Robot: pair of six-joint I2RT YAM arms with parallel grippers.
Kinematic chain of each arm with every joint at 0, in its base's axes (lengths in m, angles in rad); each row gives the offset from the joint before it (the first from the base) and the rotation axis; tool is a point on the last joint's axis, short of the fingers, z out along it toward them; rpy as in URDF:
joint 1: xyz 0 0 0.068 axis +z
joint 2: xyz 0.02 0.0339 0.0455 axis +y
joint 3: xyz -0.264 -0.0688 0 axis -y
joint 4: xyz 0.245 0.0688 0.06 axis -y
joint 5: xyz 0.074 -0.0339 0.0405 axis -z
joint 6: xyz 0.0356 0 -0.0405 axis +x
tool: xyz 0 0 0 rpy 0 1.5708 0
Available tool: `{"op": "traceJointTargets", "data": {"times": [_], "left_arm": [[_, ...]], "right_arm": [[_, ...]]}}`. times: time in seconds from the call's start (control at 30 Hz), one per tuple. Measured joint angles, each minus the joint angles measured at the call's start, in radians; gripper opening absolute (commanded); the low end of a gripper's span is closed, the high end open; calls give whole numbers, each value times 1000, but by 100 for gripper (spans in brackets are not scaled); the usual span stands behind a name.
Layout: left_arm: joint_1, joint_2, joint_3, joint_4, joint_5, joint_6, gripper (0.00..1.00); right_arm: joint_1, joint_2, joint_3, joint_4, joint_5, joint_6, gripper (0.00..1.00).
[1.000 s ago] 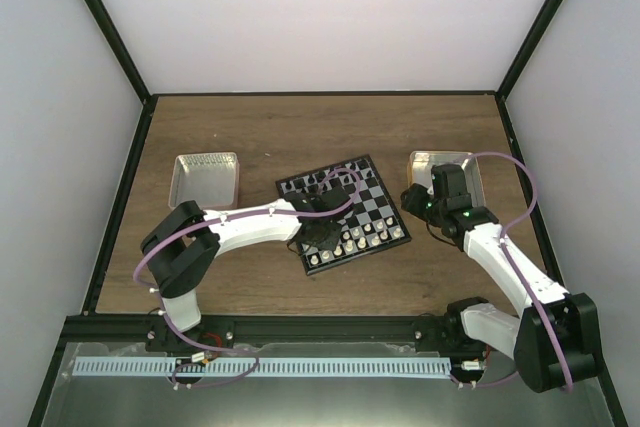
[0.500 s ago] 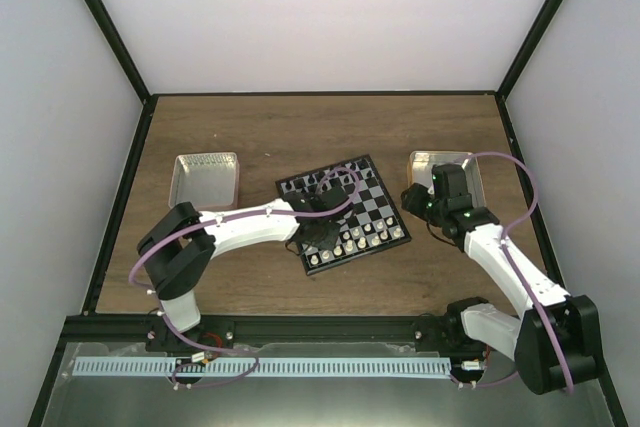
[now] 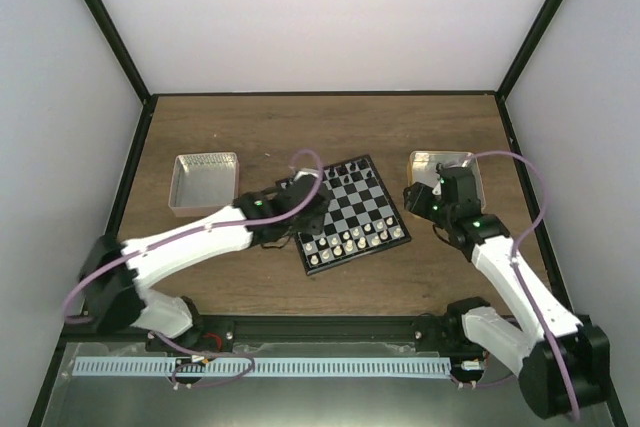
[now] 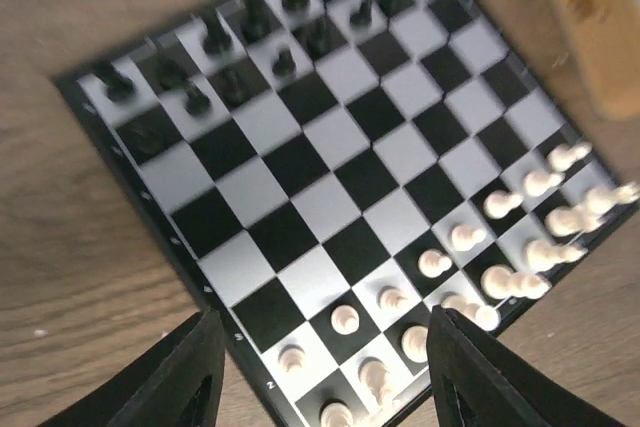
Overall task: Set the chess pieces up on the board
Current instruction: Reset both arms
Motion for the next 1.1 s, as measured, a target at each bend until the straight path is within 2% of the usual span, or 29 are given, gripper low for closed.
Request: {"op": "traceJointTargets", "data": {"times": [0.13, 0.2, 0.23, 0.27, 0.47, 0.57, 0.8, 1.1], "left_arm": [[0, -245, -77, 36, -80, 3, 71], [-1, -353, -105, 50, -113, 17, 85], [-1, -415, -119, 53, -135, 25, 96], [-1, -468, -127, 53, -154, 38, 100], [-2, -763, -137, 71, -269, 121, 100], [-2, -872, -123, 67, -322, 168, 100], [-3, -978, -96, 56, -397, 268, 100], [-3, -1083, -96, 42, -483, 325, 100]], "right_arm": [[0, -137, 20, -45, -7, -65, 70], [0, -196, 56, -74, -2, -90, 79], [0, -222, 77, -86, 1, -97, 81], [0, -245, 97, -100, 9, -106, 84], [0, -411, 174, -186, 72, -140, 99], [0, -496, 222, -235, 108, -148, 100], [0, -578, 356, -317, 186, -131, 100], [0, -673, 397, -364, 276, -133, 100]]}}
